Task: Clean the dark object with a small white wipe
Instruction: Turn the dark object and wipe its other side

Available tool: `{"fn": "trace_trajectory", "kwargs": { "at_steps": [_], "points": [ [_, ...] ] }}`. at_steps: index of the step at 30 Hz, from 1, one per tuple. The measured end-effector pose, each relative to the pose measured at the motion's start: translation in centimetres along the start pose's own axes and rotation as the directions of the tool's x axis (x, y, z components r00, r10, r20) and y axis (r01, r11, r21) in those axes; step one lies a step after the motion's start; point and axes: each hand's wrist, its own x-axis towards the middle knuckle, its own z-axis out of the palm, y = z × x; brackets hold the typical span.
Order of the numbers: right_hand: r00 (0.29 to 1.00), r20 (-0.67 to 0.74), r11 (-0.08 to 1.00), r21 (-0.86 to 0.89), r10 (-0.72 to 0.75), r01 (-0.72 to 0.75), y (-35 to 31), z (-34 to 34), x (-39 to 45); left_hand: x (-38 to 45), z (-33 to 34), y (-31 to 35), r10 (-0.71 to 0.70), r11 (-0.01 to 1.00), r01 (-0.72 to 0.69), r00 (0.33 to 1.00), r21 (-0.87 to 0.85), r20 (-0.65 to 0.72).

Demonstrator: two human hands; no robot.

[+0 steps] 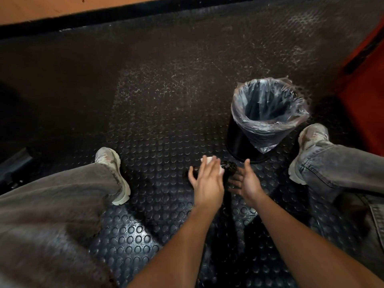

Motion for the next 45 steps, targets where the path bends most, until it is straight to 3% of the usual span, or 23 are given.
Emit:
{"fn": "trace_trajectory", "kwargs": {
  "at_steps": [2,4,7,10,12,13,15,17,19,21,23,26,28,30,31,33,38,41,45],
  "points": [
    [1.000,0.009,1.000,0.005,0.008,-0.008,-0.1,0.0,-0.2,-1.6,0.4,-1.0,0.148,0.989,-0.148,0.989,0.000,-0.005],
    [1.000,0.001,1.000,0.022,0.009,-0.009,-0.2,0.0,-0.1,-3.9,0.9,-2.4,0.103,0.991,-0.110,0.989,-0.073,-0.102],
    [1.000,-0.010,1.000,0.028,0.008,-0.008,0.0,-0.1,0.2,-5.7,1.0,-2.9,-0.230,0.949,0.175,0.953,-0.261,-0.197],
    [1.000,-0.005,0.999,0.030,0.010,-0.010,0.0,0.1,0.1,-3.7,0.5,-2.1,-0.565,0.738,0.398,0.806,-0.545,-0.176],
    [1.000,-0.002,0.999,0.032,0.011,-0.011,0.0,0.0,0.0,-1.6,0.0,-1.7,-0.654,0.658,0.454,0.739,-0.601,-0.158],
    [1.000,-0.002,0.999,0.033,0.013,-0.013,0.0,0.0,0.1,-0.9,-0.2,-1.5,-0.633,0.699,0.469,0.757,-0.540,-0.161],
    [1.000,-0.006,0.999,0.037,0.012,-0.012,0.0,0.0,0.1,-0.2,-0.1,-1.1,-0.472,0.856,0.408,0.867,-0.317,-0.158],
    [1.000,-0.005,0.999,0.037,0.009,-0.008,0.1,0.0,0.0,-0.4,0.2,-0.7,-0.193,0.976,0.184,0.978,-0.114,-0.076],
    [1.000,0.006,1.000,0.029,0.007,-0.007,0.1,0.1,-0.2,-1.1,0.9,-0.8,0.056,0.998,-0.056,0.998,0.001,0.000],
    [1.000,0.006,1.000,0.029,0.006,-0.006,0.1,0.0,-0.2,-2.3,1.3,-1.3,0.139,0.990,-0.139,0.990,0.024,-0.014],
    [1.000,-0.008,1.000,0.028,0.002,-0.002,0.1,-0.1,-0.1,-3.7,1.6,-2.0,0.082,0.996,-0.084,0.992,-0.020,-0.092],
    [1.000,-0.019,1.000,0.026,0.001,-0.001,0.1,0.0,-0.1,-4.9,1.3,-2.3,-0.224,0.957,0.185,0.961,-0.225,-0.163],
    [1.000,-0.016,1.000,0.029,0.002,-0.001,0.0,0.1,-0.2,-4.1,0.7,-1.7,-0.451,0.839,0.351,0.876,-0.416,-0.169],
    [1.000,-0.008,1.000,0.029,0.001,-0.001,-0.1,0.0,-0.4,-2.3,-0.1,-1.1,-0.591,0.740,0.447,0.788,-0.502,-0.169],
    [1.000,-0.005,1.000,0.030,0.001,-0.001,-0.1,0.0,-0.3,-1.4,-0.4,-0.9,-0.608,0.733,0.470,0.777,-0.492,-0.163],
    [1.000,-0.006,0.999,0.034,0.001,0.000,0.0,-0.1,-0.3,-0.2,-0.8,-0.4,-0.543,0.801,0.456,0.826,-0.388,-0.151],
    [1.000,-0.004,0.999,0.033,-0.008,0.008,-0.2,0.2,-0.4,-0.1,-1.0,1.3,-0.244,0.954,0.232,0.969,-0.190,-0.044],
    [1.000,-0.007,1.000,0.003,-0.013,0.013,-0.2,0.2,-0.4,-0.4,-1.8,2.5,-0.157,0.939,0.145,0.988,-0.312,-0.014],
    [0.997,-0.046,0.995,-0.075,-0.066,0.063,-1.1,0.2,-1.0,0.9,-3.6,2.6,-0.272,0.788,0.253,0.961,-0.562,0.052]
  ]
}}
